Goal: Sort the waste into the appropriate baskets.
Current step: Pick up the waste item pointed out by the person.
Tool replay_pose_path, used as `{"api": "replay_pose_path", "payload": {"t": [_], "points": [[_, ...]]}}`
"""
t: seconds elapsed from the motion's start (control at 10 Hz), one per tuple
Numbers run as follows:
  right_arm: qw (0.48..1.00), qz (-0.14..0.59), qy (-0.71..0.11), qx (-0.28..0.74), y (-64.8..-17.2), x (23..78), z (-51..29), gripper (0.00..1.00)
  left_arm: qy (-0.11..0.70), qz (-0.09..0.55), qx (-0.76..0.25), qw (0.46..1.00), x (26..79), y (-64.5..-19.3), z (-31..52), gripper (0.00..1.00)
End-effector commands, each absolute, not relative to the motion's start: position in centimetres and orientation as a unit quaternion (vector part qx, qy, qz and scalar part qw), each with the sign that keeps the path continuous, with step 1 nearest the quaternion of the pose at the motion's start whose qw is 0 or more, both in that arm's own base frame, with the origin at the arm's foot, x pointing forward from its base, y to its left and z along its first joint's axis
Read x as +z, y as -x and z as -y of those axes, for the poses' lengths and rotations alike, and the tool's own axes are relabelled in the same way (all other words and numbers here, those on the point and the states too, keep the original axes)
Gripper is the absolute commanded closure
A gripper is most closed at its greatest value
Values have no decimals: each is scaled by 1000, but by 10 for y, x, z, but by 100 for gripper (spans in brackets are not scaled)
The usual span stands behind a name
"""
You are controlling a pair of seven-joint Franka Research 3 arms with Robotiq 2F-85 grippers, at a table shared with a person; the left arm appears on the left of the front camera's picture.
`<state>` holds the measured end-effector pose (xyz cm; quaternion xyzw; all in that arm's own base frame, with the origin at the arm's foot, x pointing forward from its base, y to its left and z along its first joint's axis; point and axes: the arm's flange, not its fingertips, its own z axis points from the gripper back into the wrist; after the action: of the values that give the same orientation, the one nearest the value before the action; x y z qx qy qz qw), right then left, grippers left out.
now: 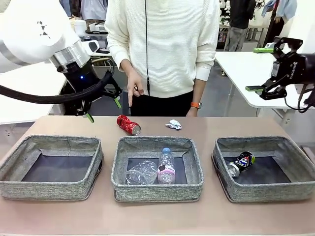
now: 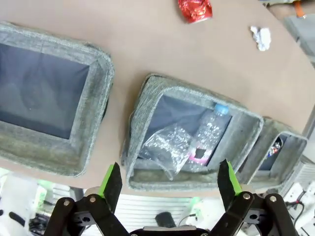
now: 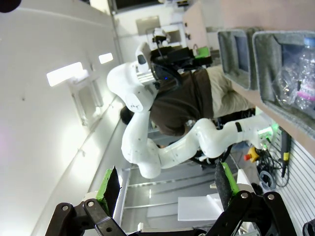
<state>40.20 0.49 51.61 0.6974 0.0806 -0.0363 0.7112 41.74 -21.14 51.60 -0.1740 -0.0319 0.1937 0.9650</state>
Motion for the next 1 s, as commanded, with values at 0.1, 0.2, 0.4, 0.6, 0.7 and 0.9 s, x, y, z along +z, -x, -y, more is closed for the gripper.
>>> {"api": "replay_pose_path", "payload": {"t": [0.1, 0.2, 0.4, 0.6, 0.7, 0.9], "points": [[715, -87, -692, -41, -402, 519, -4, 0, 122, 35, 205, 971, 505, -484, 267, 0], [715, -87, -692, -41, -402, 519, -4, 0, 89, 45, 207, 973, 500, -508, 284, 0], [715, -87, -692, -41, -402, 519, -4, 0, 50, 98, 254, 961, 483, -547, 303, 0], [715, -87, -692, -41, -402, 519, -4, 0, 35, 113, 254, 960, 456, -570, 309, 0], [715, -87, -692, -41, -402, 519, -4, 0, 40, 127, 266, 955, 441, -577, 311, 0], [715, -87, -692, -41, -402, 519, -4, 0, 48, 167, 304, 937, 413, -582, 308, 0]]}}
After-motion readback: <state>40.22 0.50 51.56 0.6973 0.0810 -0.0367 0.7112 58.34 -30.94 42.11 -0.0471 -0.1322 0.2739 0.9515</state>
